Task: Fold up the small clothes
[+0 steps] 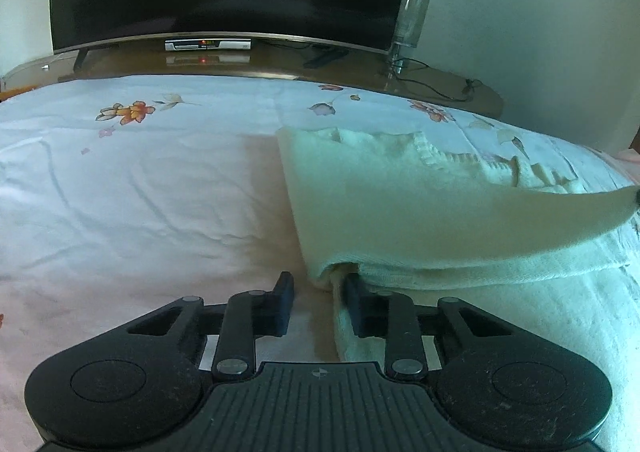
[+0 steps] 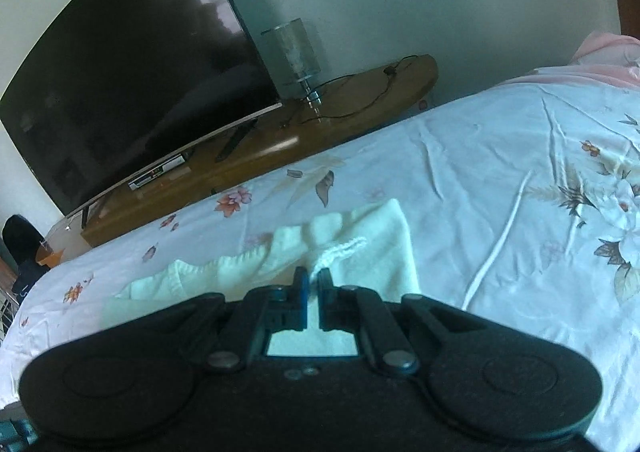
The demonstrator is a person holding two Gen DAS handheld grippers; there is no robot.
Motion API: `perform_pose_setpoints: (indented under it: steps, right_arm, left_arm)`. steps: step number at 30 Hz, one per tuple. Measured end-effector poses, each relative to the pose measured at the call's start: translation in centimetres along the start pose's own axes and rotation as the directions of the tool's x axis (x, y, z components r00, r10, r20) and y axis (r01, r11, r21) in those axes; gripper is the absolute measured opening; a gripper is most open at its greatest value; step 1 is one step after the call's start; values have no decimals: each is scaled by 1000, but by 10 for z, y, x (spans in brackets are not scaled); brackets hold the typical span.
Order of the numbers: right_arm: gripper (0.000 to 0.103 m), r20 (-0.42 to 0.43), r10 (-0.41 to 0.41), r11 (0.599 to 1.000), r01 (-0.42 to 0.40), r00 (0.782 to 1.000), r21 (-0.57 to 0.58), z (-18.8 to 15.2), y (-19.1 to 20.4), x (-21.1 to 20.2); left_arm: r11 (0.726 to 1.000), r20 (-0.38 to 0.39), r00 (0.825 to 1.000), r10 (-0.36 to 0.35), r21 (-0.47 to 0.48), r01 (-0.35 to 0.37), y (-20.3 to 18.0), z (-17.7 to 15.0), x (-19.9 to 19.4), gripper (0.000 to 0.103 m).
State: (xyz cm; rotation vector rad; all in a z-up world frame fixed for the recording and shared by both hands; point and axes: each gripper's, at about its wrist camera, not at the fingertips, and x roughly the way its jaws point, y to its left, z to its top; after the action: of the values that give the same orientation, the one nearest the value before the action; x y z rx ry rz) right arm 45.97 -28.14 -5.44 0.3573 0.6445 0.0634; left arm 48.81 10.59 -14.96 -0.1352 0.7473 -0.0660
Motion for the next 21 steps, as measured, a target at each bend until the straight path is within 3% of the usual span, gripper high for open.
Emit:
perform_pose_setpoints:
  steps: [9,21]
  right_arm:
    - [6,-30,-20,1000,21,999,23,-13,-17,-3]
    - [5,-108,-56,996,63,993,68,-42,-47,22]
  left_arm:
    - [999,-10,1000,-27,-32,27,4,0,3,22]
    - [1000,-30,999,-25,13,25,3,0,0,22]
